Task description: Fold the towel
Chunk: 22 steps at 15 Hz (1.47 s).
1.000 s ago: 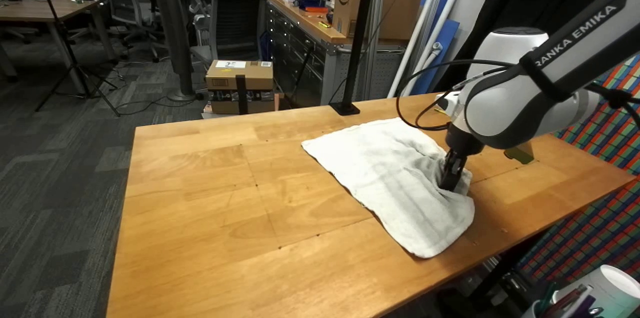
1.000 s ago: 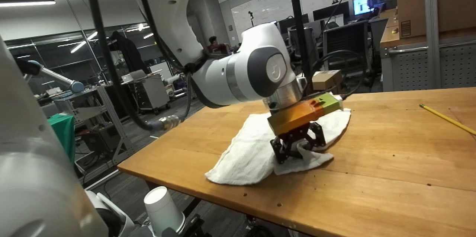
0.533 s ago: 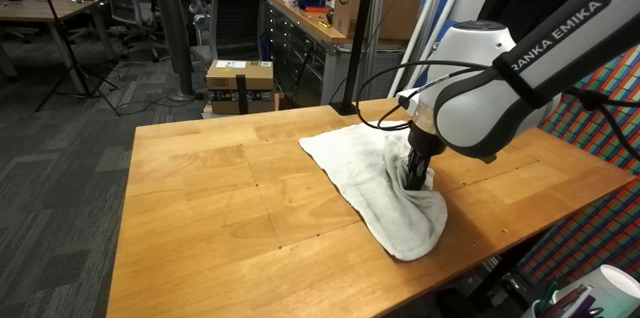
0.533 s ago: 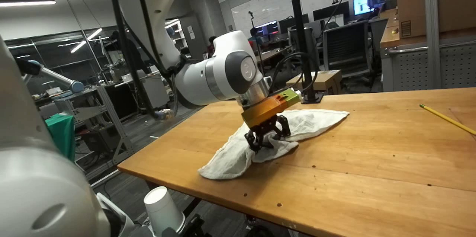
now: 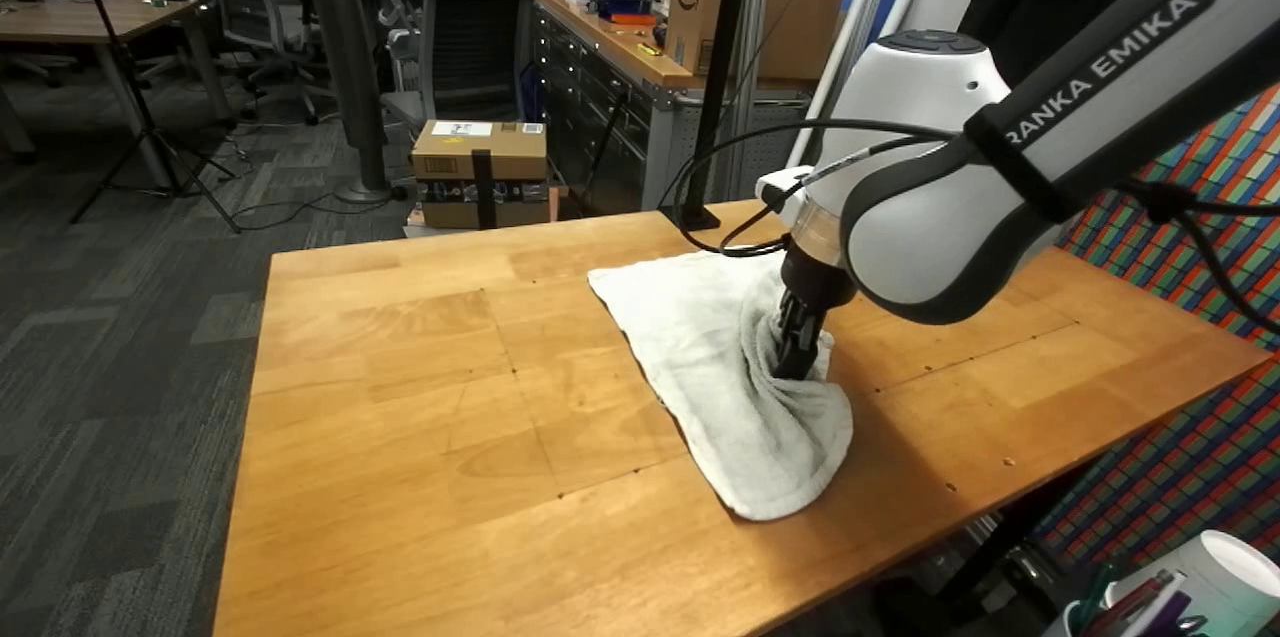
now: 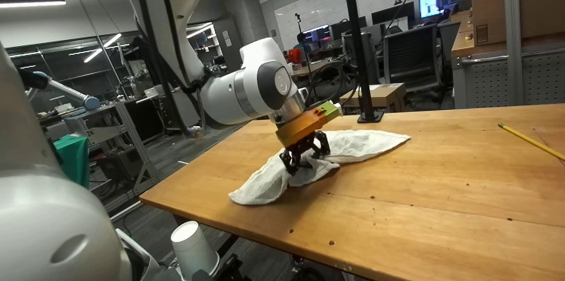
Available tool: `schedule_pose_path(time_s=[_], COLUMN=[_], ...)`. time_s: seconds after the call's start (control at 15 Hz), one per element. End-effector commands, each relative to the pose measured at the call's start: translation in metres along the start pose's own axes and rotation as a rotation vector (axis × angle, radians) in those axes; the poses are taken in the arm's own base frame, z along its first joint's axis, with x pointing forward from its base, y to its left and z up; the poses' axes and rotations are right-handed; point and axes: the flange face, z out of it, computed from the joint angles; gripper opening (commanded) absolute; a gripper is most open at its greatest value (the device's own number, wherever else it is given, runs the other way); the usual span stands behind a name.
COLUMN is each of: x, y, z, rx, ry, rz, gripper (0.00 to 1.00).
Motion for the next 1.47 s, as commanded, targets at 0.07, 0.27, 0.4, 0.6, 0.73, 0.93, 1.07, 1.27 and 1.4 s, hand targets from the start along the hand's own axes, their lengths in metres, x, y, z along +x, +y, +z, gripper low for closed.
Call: schedule_pose_path(time_s=[0.07,0.27,0.4,0.6,0.73,0.93,1.07,1.27,1.4], x=[0.019,0.030,0.040,0.060,0.072,0.095,0.112,0.135,0.142], y=[0.025,0.043,0.049,0.042,0.029,0.004,-0.010,-0.024,-0.026], z=[-0.030,-0.051,-0.062,-0.070,-0.070,-0.070,-0.072,-0.078,-0.078], rx=[-0.077,-0.124,-0.144,-0.160,-0.152,-0.133,-0.126,-0.128,-0.133], ry=[0.044,0.068,0.079,0.096,0.102,0.120,0.140,0.169,0.176], rz=[0.008,0.004,-0.002,-0.030,-0.057,-0.099,-0.127,-0.160,-0.173], gripper=[0.03,0.03,0.03,0.03,0.03,0.03,0.03,0.02,0.03])
